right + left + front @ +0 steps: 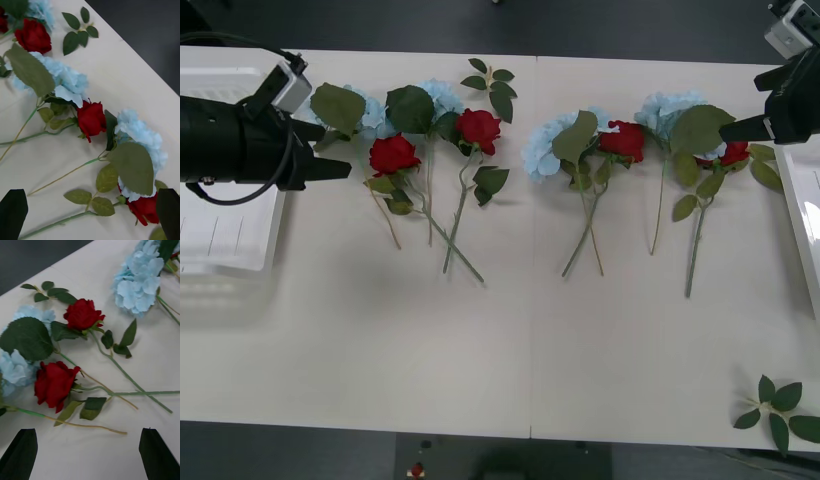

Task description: Put the red flowers into the right box and the blue flowers into the left box

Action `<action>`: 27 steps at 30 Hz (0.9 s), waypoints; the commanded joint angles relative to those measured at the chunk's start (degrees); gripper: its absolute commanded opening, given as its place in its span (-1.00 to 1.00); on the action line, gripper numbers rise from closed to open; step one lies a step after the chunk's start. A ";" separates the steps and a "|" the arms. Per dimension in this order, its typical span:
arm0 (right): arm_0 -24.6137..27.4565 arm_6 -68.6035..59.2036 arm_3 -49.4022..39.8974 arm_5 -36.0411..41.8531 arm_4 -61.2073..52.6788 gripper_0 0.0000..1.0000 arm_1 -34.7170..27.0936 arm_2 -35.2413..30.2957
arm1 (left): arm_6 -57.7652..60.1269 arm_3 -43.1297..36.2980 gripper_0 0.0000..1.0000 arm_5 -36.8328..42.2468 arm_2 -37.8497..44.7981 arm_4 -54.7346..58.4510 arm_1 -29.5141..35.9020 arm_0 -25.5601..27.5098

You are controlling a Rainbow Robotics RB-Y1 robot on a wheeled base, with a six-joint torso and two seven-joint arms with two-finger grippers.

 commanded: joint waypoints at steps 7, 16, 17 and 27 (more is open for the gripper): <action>-6.81 -28.97 10.77 -0.60 -2.29 1.00 2.77 11.21 | 1.39 -1.05 0.57 -18.13 -9.90 15.11 5.31 -2.36; -7.69 -63.78 4.88 3.27 12.21 1.00 2.77 18.07 | 2.79 4.66 0.58 -27.53 -16.49 21.44 6.89 -3.51; -8.04 -65.01 4.00 2.30 13.88 1.00 2.77 19.21 | 2.97 6.95 0.57 -28.23 -16.49 21.79 6.98 -3.51; -8.48 -73.09 1.37 0.63 17.04 1.00 5.49 23.16 | 4.02 19.16 0.57 -31.57 -16.41 26.62 5.92 -6.14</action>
